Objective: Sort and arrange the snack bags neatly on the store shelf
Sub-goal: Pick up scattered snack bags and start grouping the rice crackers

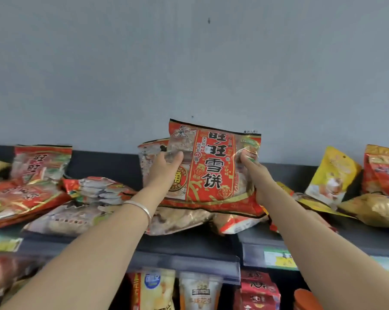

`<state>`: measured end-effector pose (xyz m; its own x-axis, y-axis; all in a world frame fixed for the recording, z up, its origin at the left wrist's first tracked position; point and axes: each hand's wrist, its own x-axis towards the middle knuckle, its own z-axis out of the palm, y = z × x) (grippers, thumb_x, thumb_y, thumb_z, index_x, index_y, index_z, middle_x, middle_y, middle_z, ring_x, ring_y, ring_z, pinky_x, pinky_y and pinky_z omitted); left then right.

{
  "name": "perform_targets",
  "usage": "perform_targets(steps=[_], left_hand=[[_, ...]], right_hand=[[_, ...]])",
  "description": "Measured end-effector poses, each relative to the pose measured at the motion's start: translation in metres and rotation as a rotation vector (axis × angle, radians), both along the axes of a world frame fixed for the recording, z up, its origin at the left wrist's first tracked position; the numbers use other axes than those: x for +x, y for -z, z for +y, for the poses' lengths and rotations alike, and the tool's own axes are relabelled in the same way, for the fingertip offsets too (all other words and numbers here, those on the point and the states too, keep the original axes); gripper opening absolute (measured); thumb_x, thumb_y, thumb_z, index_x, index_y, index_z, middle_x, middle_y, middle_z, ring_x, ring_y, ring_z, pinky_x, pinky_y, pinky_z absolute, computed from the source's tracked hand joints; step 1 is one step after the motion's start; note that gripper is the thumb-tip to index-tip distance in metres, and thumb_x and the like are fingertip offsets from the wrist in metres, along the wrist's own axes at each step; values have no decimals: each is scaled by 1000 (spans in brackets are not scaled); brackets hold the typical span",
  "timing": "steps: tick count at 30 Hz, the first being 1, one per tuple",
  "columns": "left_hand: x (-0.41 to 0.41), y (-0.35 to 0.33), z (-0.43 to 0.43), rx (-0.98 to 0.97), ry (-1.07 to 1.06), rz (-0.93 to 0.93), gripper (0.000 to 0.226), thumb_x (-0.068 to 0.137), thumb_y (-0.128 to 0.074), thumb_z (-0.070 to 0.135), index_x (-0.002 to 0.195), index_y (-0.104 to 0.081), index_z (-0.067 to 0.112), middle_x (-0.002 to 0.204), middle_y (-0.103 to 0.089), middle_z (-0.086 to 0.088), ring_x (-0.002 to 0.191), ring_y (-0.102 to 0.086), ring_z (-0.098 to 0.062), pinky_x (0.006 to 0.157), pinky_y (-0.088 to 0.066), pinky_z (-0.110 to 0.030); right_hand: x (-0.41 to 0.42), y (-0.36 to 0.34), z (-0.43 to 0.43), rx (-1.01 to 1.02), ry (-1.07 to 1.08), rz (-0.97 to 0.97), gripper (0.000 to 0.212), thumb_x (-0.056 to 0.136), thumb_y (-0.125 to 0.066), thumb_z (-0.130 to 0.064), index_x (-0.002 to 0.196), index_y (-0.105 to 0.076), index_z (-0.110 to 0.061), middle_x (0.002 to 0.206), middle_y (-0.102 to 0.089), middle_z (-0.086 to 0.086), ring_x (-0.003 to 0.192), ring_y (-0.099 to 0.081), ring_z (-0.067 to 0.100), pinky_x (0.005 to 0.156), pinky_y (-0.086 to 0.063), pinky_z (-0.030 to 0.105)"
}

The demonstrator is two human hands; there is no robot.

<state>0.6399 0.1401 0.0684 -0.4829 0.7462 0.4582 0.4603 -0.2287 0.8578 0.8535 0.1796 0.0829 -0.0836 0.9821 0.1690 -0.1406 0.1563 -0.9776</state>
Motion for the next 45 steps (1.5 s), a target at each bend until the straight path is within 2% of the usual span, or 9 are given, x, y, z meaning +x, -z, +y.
perform_targets(steps=[4,8,14,17,21,23,30,34,45], left_hand=[[-90,8,-38,57,-149,-2,53,90,-47,54,127,-46,17,128,-54,-3,119,-50,-25,91,-40,-36],[-165,20,-71,24,-195,-25,47,93,-45,51,125,-44,17,120,-52,0,118,-50,-25,89,-38,-34],[-249,35,-96,-13,-214,-61,58,97,-45,37,147,-24,18,150,-33,-4,136,-34,-25,108,-30,-42],[-279,38,-101,-17,-228,-58,63,95,-51,30,149,-20,20,152,-29,-3,138,-30,-23,112,-28,-45],[-315,42,-95,-12,-243,-41,63,95,-52,27,149,-19,21,150,-32,-1,138,-31,-22,110,-28,-42],[-326,38,-94,-12,-253,-37,61,96,-50,28,148,-20,22,150,-33,-2,137,-31,-23,110,-28,-42],[-396,21,-62,-82,-341,6,61,95,-51,33,148,-22,23,151,-32,-4,137,-32,-25,112,-29,-46],[-434,18,-52,-107,-372,60,65,95,-52,28,149,-16,25,154,-27,-4,139,-28,-25,111,-28,-43],[-567,16,-16,-116,-362,100,65,95,-52,31,150,-17,24,154,-26,-4,140,-28,-25,113,-26,-45]], right_hand=[[-98,7,-5,-34,-162,23,44,79,-69,-50,108,-59,-17,96,-75,9,85,-73,31,86,-55,52],[-189,16,-11,-26,-92,2,37,89,-62,-44,110,-60,-14,94,-73,10,83,-72,30,81,-57,52],[-288,27,-20,8,-86,-6,28,97,-53,-34,104,-60,-8,90,-67,9,84,-66,25,76,-56,40],[-328,28,-18,67,-104,24,19,100,-49,-29,94,-60,-15,82,-64,7,90,-66,31,83,-55,46],[-377,26,-5,91,-149,35,28,100,-49,-31,76,-55,-18,88,-68,9,85,-67,28,80,-56,43],[-393,20,-1,109,-148,44,28,99,-49,-32,76,-55,-18,88,-68,8,80,-67,23,77,-56,39],[-476,4,38,136,-205,61,29,98,-48,-37,78,-57,-20,93,-70,9,88,-69,29,84,-55,51],[-521,-6,55,171,-221,87,29,98,-46,-40,91,-60,-15,98,-69,10,92,-66,31,86,-54,52],[-647,-5,78,215,-162,83,30,100,-43,-39,77,-54,-22,93,-69,9,88,-67,29,83,-55,52]])
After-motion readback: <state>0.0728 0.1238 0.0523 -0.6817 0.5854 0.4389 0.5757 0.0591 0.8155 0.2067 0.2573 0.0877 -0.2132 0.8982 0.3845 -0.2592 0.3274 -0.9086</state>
